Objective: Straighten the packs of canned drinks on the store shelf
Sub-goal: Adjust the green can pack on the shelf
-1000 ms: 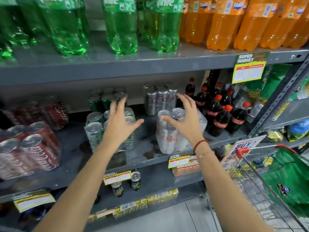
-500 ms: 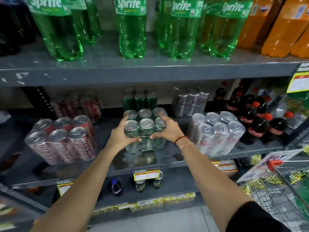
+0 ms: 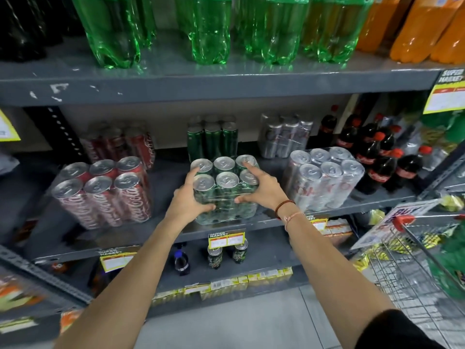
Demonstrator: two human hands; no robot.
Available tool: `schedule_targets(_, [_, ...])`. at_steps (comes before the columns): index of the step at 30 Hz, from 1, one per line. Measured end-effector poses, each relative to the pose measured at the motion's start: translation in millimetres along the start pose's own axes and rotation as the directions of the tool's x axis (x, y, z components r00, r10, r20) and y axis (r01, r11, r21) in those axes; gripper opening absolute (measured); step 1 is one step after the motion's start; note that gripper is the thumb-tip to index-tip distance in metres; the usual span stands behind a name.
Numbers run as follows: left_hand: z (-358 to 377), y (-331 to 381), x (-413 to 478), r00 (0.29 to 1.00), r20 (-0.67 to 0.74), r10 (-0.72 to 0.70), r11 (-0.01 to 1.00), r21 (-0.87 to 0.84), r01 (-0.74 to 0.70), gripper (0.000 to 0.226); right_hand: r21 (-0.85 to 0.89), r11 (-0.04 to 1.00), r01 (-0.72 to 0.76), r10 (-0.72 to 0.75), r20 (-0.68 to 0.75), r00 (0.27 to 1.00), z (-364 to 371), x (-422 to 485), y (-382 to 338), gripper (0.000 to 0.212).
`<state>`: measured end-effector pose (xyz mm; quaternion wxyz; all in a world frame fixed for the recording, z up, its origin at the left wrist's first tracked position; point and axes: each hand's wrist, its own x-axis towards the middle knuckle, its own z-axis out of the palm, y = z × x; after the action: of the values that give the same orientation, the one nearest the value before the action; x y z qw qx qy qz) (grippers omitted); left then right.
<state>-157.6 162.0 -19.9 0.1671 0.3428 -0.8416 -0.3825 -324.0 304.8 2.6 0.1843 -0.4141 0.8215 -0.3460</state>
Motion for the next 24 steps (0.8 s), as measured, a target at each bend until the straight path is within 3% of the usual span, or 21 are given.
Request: schedule_targets(24, [-1.0,-5.5,-10.5,0.999,-0.008,0.036,0.999,-0.011,-0.036,0.108,-0.011,1.000,0.007,-0.007,-0.007,1.000,1.0,-9.2,1.6,0.106])
